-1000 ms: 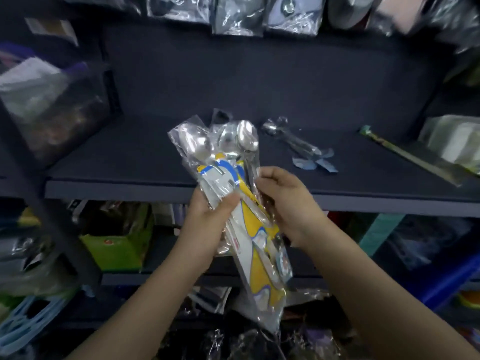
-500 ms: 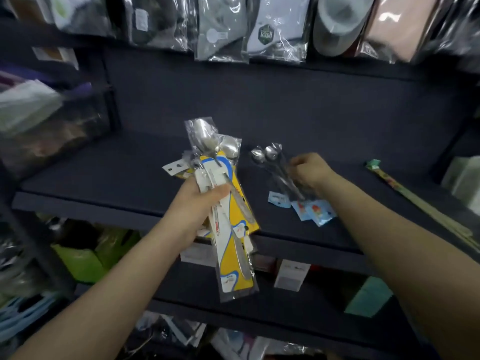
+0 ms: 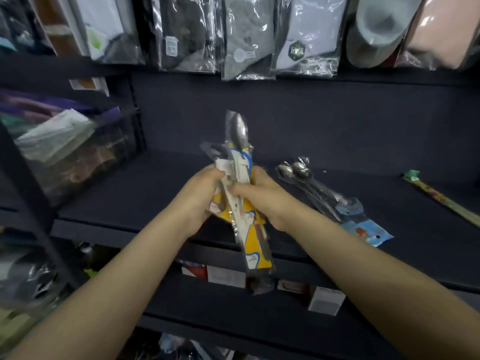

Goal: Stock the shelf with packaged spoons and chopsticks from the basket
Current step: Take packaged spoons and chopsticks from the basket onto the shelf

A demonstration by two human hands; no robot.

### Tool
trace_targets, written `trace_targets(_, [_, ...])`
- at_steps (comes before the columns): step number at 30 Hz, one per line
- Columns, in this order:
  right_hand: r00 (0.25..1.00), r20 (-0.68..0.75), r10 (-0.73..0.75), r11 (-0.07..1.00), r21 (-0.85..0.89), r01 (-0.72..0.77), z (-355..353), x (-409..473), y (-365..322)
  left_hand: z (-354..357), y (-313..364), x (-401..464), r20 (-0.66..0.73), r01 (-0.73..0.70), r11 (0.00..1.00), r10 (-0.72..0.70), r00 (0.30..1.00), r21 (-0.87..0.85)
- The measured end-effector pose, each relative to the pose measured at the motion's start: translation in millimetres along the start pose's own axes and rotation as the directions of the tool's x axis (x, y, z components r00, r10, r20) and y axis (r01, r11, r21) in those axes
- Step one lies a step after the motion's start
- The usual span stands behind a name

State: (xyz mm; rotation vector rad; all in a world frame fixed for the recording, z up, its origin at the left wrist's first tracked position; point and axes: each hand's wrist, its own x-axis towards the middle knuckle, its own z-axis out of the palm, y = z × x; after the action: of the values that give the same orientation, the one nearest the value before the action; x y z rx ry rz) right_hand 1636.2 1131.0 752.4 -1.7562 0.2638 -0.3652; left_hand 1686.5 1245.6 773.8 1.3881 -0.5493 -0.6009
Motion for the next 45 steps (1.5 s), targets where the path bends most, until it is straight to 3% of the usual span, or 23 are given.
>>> trace_targets(4, [0.975, -0.176, 0.138, 0.981, 0.160, -0.110, 0.4, 38.8, -2.0, -27.2, 5.1, 17.1, -0.009, -0.011, 1.000, 0.011, 1.000, 0.012])
trace_targets(6, [0.935, -0.290, 0.203, 0.976, 0.137, -0.169, -1.9, 63.2, 1.9, -41.8, 6.4, 25.3, -0.031, 0.007, 0.997, -0.004, 1.000, 0.077])
trace_targets(10, [0.842, -0.491, 0.224, 0.967, 0.003, -0.255, 0.1, 101.3, 8.5, -66.7, 1.7, 42.8, -0.089, 0.085, 0.972, -0.067, 0.994, 0.221])
trace_targets(15, [0.782, -0.605, 0.149, 0.942, -0.155, -0.299, 2.9, 114.6, 14.2, -88.9, -16.1, 64.1, -0.159, 0.216, 0.884, -0.163, 0.974, 0.416])
trace_targets(19, [0.675, -0.728, 0.121, 0.950, -0.113, -0.293, -3.2, 113.5, 20.6, -105.8, -27.2, 75.0, -0.118, 0.209, 0.844, -0.173, 0.978, 0.495])
trace_targets(21, [0.655, -0.741, 0.148, 0.940, -0.100, -0.326, -5.4, 112.1, 26.0, -108.2, -30.0, 77.7, -0.119, 0.184, 0.800, -0.142, 0.983, 0.570])
trace_targets(24, [0.705, -0.665, 0.246, 0.855, -0.194, -0.482, -0.4, 110.0, 29.1, -99.9, -32.5, 84.9, -0.048, 0.095, 0.775, -0.084, 0.995, 0.624])
trace_targets(26, [0.777, -0.590, 0.218, 0.725, -0.435, -0.534, 5.6, 104.6, 25.7, -89.2, -32.9, 88.2, 0.028, 0.020, 0.761, -0.050, 0.998, 0.648])
trace_targets(29, [0.878, -0.450, 0.162, 0.584, -0.673, -0.453, 16.0, 90.5, 25.8, -78.4, -39.7, 96.8, 0.036, -0.030, 0.710, 0.006, 0.999, 0.704])
trace_targets(34, [0.976, -0.195, 0.096, 0.358, -0.908, -0.217, 16.0, 61.3, 35.9, -82.5, -46.9, 95.3, 0.154, -0.138, 0.373, -0.016, 0.988, 0.918])
trace_targets(36, [0.980, -0.191, 0.065, 0.320, -0.926, -0.201, 11.0, 53.8, 36.9, -86.4, -46.4, 83.4, 0.141, -0.143, 0.386, 0.034, 0.989, 0.911])
trace_targets(38, [0.970, -0.228, -0.078, 0.273, -0.941, -0.200, 10.5, 49.3, 36.7, -90.7, -44.7, 64.1, 0.125, -0.216, 0.415, 0.234, 0.964, 0.884])
trace_targets(40, [0.955, -0.155, -0.253, 0.340, -0.938, -0.063, 17.2, 40.7, 34.7, -97.6, -50.6, 30.9, 0.051, -0.239, 0.388, 0.436, 0.898, 0.890])
trace_targets(42, [0.908, -0.031, -0.418, 0.477, -0.858, 0.191, 31.3, 26.9, 29.2, -111.0, -60.9, -6.4, 0.003, -0.247, 0.333, 0.591, 0.807, 0.910])
trace_targets(45, [0.804, 0.146, -0.577, 0.497, -0.718, 0.487, 65.3, -5.8, 19.9, -140.5, -86.7, -58.1, -0.001, -0.248, 0.267, 0.683, 0.731, 0.931])
